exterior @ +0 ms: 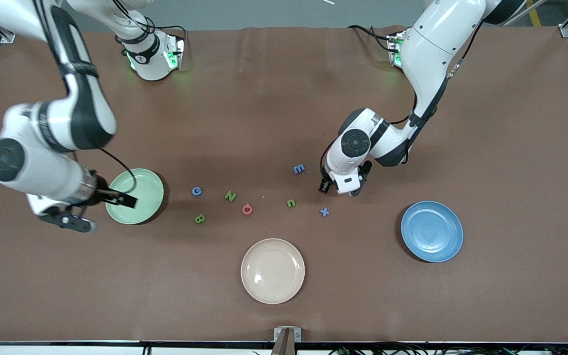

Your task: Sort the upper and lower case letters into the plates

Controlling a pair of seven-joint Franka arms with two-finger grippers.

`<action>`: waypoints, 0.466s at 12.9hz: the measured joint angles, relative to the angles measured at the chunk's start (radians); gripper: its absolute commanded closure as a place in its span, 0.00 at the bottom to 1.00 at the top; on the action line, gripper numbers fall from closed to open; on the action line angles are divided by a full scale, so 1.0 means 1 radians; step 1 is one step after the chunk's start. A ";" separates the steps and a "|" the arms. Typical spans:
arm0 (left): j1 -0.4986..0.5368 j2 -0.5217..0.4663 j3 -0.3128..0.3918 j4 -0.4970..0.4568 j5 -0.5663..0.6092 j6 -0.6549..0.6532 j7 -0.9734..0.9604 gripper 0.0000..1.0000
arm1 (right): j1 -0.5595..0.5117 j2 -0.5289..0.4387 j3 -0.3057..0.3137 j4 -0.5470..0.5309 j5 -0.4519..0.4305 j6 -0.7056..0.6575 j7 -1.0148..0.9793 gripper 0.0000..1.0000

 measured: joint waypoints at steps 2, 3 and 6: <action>0.000 0.001 0.001 0.001 0.003 0.001 -0.010 0.57 | 0.056 0.081 0.001 -0.002 0.004 0.111 0.134 0.00; 0.000 0.000 0.000 0.003 0.004 0.002 -0.026 0.76 | 0.080 0.120 0.001 -0.002 0.007 0.166 0.196 0.01; -0.004 -0.001 0.000 0.007 0.010 0.003 -0.046 1.00 | 0.119 0.212 0.001 -0.002 0.023 0.276 0.295 0.05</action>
